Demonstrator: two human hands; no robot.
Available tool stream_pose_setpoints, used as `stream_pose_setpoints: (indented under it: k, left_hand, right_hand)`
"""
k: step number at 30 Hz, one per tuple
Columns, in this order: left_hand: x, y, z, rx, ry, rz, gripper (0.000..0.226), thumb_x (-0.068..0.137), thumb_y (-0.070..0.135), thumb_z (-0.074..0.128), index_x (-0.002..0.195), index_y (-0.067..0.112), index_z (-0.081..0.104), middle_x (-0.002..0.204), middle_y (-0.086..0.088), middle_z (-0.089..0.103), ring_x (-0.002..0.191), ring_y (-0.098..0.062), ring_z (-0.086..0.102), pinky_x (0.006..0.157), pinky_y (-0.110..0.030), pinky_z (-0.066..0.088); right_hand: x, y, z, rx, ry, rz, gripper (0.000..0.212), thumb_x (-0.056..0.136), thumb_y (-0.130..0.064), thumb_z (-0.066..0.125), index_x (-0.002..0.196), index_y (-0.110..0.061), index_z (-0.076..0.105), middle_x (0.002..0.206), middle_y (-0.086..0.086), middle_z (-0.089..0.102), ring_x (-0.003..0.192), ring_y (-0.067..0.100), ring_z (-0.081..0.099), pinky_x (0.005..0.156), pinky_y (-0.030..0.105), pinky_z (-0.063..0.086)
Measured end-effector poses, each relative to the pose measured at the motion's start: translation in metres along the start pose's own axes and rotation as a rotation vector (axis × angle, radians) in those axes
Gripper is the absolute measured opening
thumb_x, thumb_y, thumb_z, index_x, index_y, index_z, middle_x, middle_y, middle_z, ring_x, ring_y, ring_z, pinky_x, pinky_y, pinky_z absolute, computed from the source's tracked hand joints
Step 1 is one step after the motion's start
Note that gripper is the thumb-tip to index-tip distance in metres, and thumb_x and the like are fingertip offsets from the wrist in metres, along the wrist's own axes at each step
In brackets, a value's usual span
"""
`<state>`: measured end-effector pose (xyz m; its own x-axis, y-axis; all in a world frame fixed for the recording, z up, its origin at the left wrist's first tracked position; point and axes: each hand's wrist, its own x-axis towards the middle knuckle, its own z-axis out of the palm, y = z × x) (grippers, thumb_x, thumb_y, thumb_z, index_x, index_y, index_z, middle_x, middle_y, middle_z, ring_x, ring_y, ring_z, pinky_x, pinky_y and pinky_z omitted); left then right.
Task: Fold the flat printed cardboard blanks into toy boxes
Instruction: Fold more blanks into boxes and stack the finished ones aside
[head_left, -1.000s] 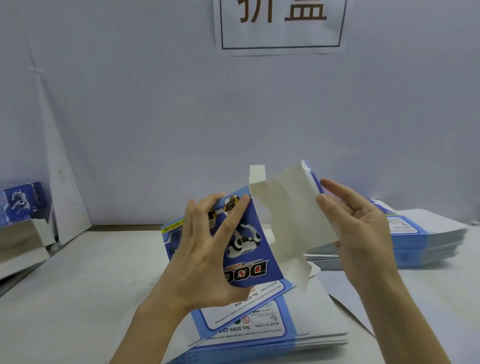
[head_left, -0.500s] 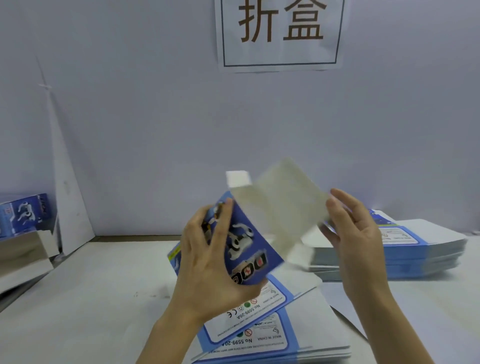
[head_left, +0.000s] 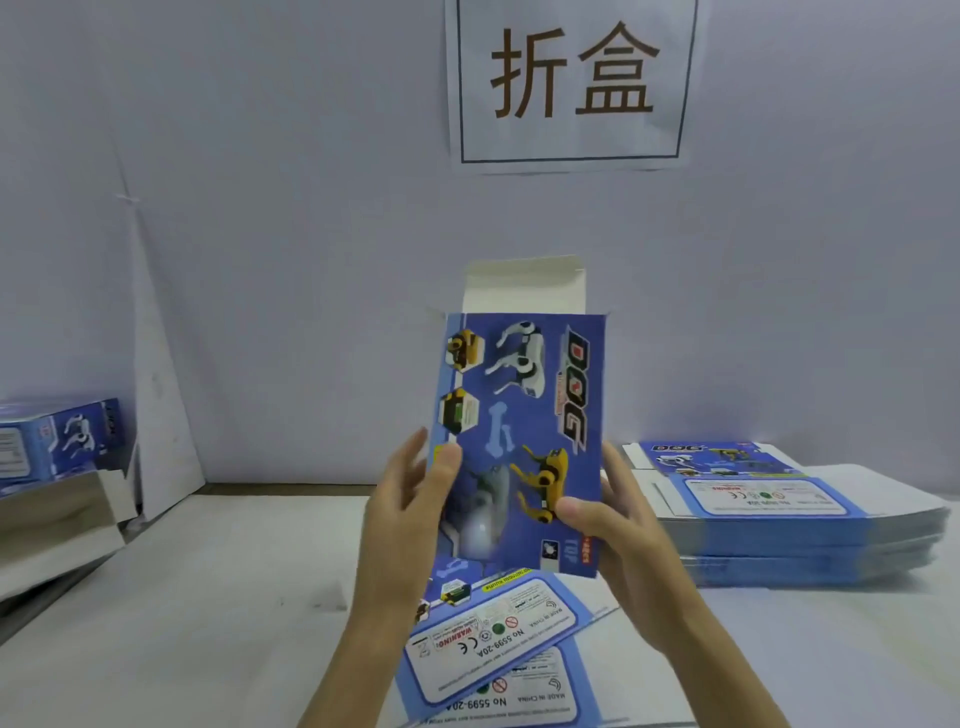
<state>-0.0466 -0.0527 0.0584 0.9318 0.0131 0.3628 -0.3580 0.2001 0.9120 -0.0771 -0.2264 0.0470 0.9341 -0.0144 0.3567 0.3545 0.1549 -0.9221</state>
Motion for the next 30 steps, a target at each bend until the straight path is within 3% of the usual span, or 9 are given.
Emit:
stream_pose_setpoints:
  k: [2,5,10,13,17,20,23,28,30]
  left_hand:
    - [-0.004,-0.004,0.004,0.072,-0.134,-0.048,0.054,0.070,0.059,0.070,0.109,0.022,0.064,0.092,0.005,0.073,0.088,-0.010,0.069,0.082,-0.030,0.056]
    - [-0.007,-0.011,0.011,0.083,-0.145,-0.017,0.041,0.075,0.049,0.060,0.102,0.019,0.065,0.079,0.010,0.073,0.076,-0.005,0.069,0.062,-0.015,0.053]
    - [-0.006,-0.012,0.012,0.103,-0.143,0.065,0.031,0.079,0.042,0.059,0.083,0.013,0.069,0.071,-0.003,0.072,0.068,-0.014,0.069,0.060,-0.022,0.055]
    - [-0.006,-0.012,0.011,0.204,-0.181,0.076,0.036,0.076,0.055,0.052,0.095,0.026,0.064,0.079,0.014,0.072,0.076,-0.004,0.069,0.062,-0.013,0.051]
    - [-0.006,-0.012,0.011,0.156,-0.152,0.058,0.037,0.083,0.043,0.045,0.076,0.009,0.059,0.047,0.010,0.058,0.043,0.000,0.053,0.046,-0.009,0.041]
    - [-0.005,-0.011,0.010,0.164,-0.153,0.078,0.033,0.084,0.041,0.047,0.075,0.013,0.060,0.051,0.010,0.062,0.049,-0.001,0.058,0.048,-0.010,0.044]
    - [-0.004,-0.015,0.008,0.176,-0.146,0.061,0.038,0.081,0.048,0.048,0.085,0.014,0.064,0.063,0.009,0.068,0.061,-0.004,0.064,0.056,-0.014,0.049]
    - [-0.007,-0.016,0.012,0.169,-0.126,0.077,0.042,0.083,0.046,0.047,0.078,0.007,0.061,0.047,0.008,0.056,0.042,-0.004,0.052,0.043,-0.011,0.040]
    - [-0.005,-0.016,0.010,0.196,-0.141,0.093,0.045,0.080,0.054,0.048,0.080,0.012,0.063,0.055,0.006,0.062,0.049,-0.008,0.057,0.049,-0.016,0.047]
  right_hand:
    - [-0.001,-0.001,-0.008,0.015,-0.011,0.010,0.094,0.058,-0.033,0.077,0.143,-0.033,0.036,0.125,0.002,0.065,0.109,0.029,0.065,0.083,0.047,0.057]
    - [0.000,-0.003,-0.015,-0.016,0.017,0.011,0.096,0.057,-0.037,0.077,0.143,-0.035,0.035,0.126,-0.001,0.064,0.111,0.027,0.065,0.080,0.042,0.058]
    - [-0.001,-0.002,-0.017,-0.073,0.027,0.076,0.087,0.063,-0.040,0.077,0.139,-0.039,0.034,0.124,0.002,0.064,0.102,0.022,0.069,0.073,0.036,0.060]
    - [-0.001,-0.003,-0.017,-0.074,0.040,0.035,0.078,0.068,-0.030,0.072,0.138,-0.034,0.037,0.119,-0.003,0.067,0.102,0.021,0.069,0.074,0.034,0.060]
    - [-0.001,-0.008,-0.016,-0.095,0.040,0.005,0.071,0.061,-0.039,0.076,0.125,-0.037,0.045,0.107,-0.014,0.070,0.100,0.012,0.069,0.063,0.021,0.056]
    - [-0.001,-0.005,-0.016,-0.081,0.058,0.035,0.065,0.066,-0.034,0.069,0.126,-0.037,0.043,0.112,-0.010,0.068,0.098,0.012,0.069,0.061,0.021,0.056]
    - [-0.001,-0.007,-0.013,-0.089,0.064,0.015,0.070,0.067,-0.035,0.069,0.130,-0.042,0.039,0.117,-0.011,0.066,0.102,0.014,0.068,0.065,0.023,0.057]
    - [0.000,-0.005,-0.011,-0.056,0.104,0.016,0.063,0.066,-0.035,0.069,0.124,-0.036,0.045,0.111,-0.008,0.069,0.097,0.014,0.070,0.058,0.022,0.056]
    - [-0.001,-0.005,-0.010,-0.032,0.105,0.031,0.059,0.067,-0.033,0.068,0.122,-0.036,0.047,0.107,-0.007,0.071,0.094,0.017,0.071,0.058,0.024,0.057]
